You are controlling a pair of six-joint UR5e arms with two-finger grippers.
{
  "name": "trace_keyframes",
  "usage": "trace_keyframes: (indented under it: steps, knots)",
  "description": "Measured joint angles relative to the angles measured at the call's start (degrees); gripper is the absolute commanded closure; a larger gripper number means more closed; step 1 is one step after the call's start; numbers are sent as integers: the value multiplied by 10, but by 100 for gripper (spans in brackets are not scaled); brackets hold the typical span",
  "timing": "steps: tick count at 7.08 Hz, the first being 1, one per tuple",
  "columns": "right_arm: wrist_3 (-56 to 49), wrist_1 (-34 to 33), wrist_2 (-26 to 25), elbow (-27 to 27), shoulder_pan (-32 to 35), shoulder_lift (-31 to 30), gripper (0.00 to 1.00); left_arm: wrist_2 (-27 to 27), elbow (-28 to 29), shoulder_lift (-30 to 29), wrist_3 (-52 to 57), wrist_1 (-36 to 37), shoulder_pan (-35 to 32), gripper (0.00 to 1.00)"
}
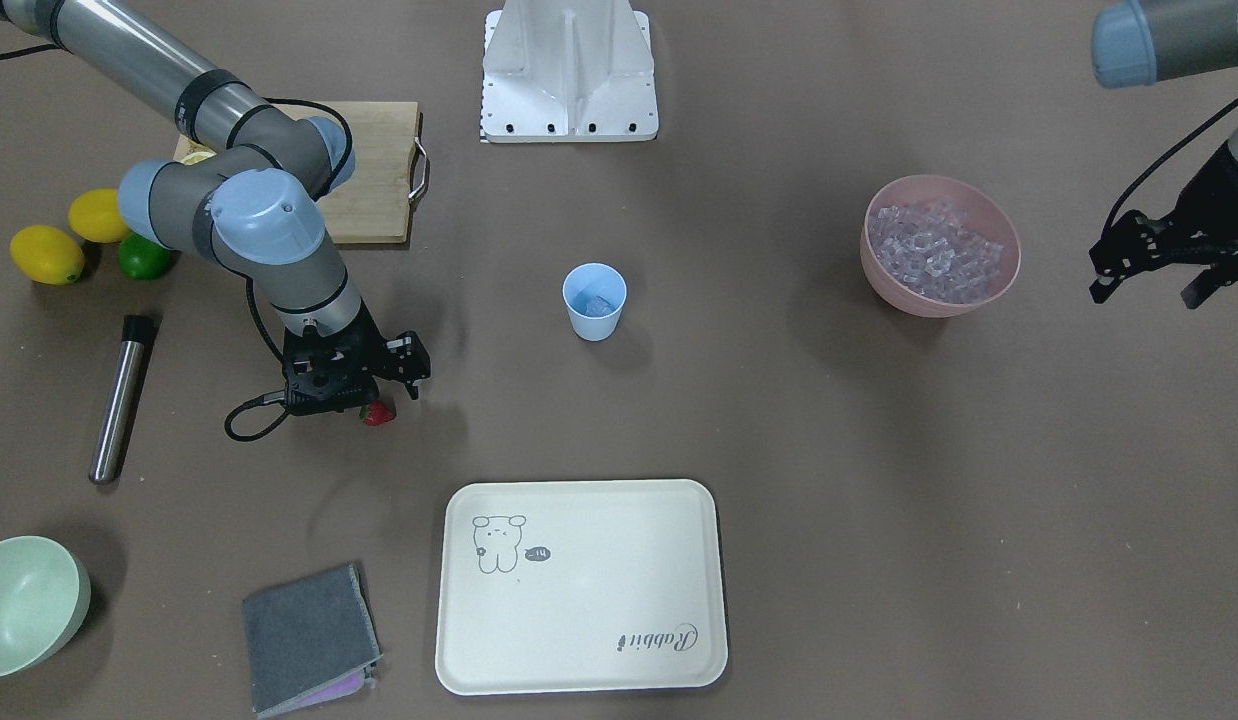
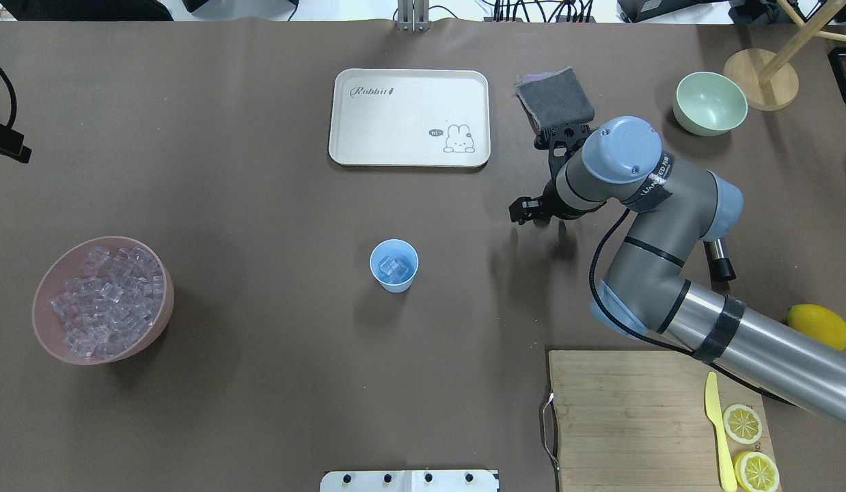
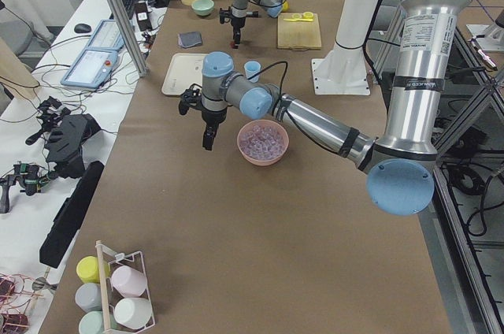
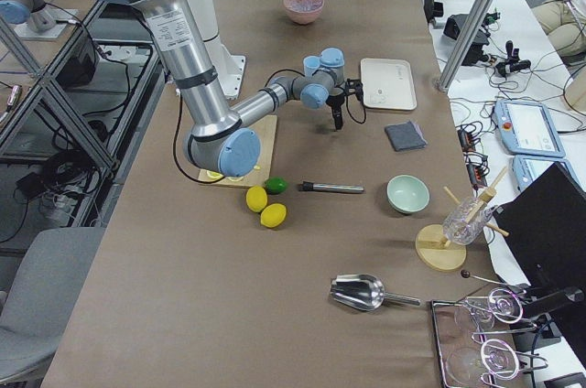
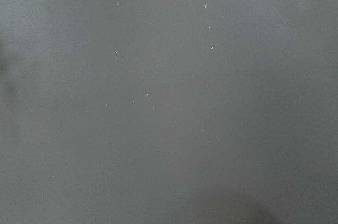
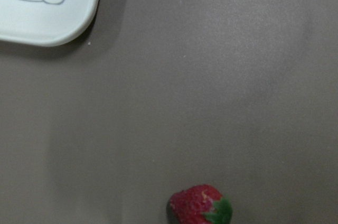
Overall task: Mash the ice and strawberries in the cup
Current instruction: 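Lift the strawberry with the right gripper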
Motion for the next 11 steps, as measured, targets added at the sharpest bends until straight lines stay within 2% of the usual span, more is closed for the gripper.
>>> trace_keyframes:
  steps: [1,2,5,6,7,9,11]
  knots:
    - [0,0,-3,-1,0,0,8,0,0,0,0,0,0,2]
    - [-1,-1,-7,-1,0,0,15,0,1,0,0,0,0,2]
    - [-1,0,-22,-2,-6,1,18,1,3,-2,0,0,1,2]
    - [-2,1,-27,-2,-8,1,26,1,4,-2,0,0,1,2]
    - [-2,2,-30,-2,-9,0,38,1,4,-2,0,0,1,2]
    - [-2,3,-37,-1,-10,0,40,1,4,-3,0,0,1,2]
    - [-2,3,-43,-1,-10,0,67,1,3,-2,0,-1,1,2]
